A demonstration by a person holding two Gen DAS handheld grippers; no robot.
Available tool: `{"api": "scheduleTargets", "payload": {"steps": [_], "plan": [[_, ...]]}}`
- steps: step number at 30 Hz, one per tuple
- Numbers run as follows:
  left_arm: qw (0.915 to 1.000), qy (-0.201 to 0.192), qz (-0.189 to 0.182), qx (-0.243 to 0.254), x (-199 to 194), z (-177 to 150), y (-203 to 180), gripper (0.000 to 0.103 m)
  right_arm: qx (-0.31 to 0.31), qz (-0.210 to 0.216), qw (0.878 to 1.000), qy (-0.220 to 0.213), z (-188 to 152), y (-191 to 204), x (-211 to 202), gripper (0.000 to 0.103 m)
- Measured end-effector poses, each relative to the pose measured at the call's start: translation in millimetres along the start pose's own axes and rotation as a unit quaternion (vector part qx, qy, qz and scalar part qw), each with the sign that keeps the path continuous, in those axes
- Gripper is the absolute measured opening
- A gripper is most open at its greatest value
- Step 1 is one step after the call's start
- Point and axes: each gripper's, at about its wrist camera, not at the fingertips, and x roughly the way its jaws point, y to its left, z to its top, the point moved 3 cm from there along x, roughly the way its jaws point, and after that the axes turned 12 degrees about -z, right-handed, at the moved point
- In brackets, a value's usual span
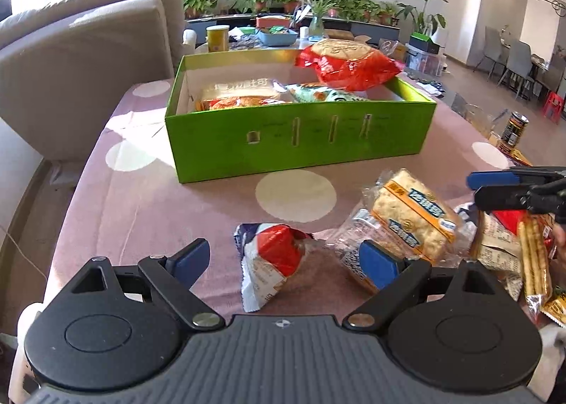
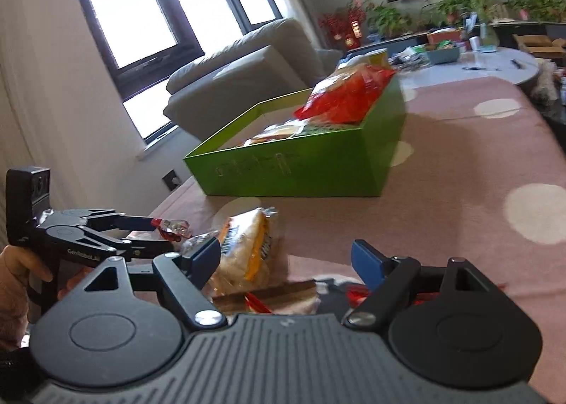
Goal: Organize snacks
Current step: 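Grasp the red-white packet with the left gripper while the right gripper grasps a wrapped bread slice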
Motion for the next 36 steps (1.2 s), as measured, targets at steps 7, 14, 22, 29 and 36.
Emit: {"api": "scheduleTargets", "payload": {"steps": [7,14,22,29,36], "plan": [[0.9996,-0.003,0.008,-0.026,2.9,0.5,15.1,0.091,-0.064,0.051,0.997,0.004,13.8,27.4,6.0,0.076],[0.9997,0.001,0.011,-0.021,9.0,-0.8,14.0,0.091,-0.142,0.022,0.989,0.027,14.3,40.8,25.6,0.076],[0.9995,0.007,0.016,-0.026,13.7,-3.5,15.6,0.091,-0.179,0.01,0.983,0.048,14.3,55.7,31.5,0.076],[0.9995,0.011,0.02,-0.022,19.1,-2.8,14.4,0.091,-0.177,-0.062,0.98,0.073,16.2,53.2,43.2,0.076],[0.9995,0.01,0.026,-0.014,27.1,0.7,11.5,0.09,-0.175,-0.1,0.977,0.072,22.1,45.3,55.3,0.076]]}}
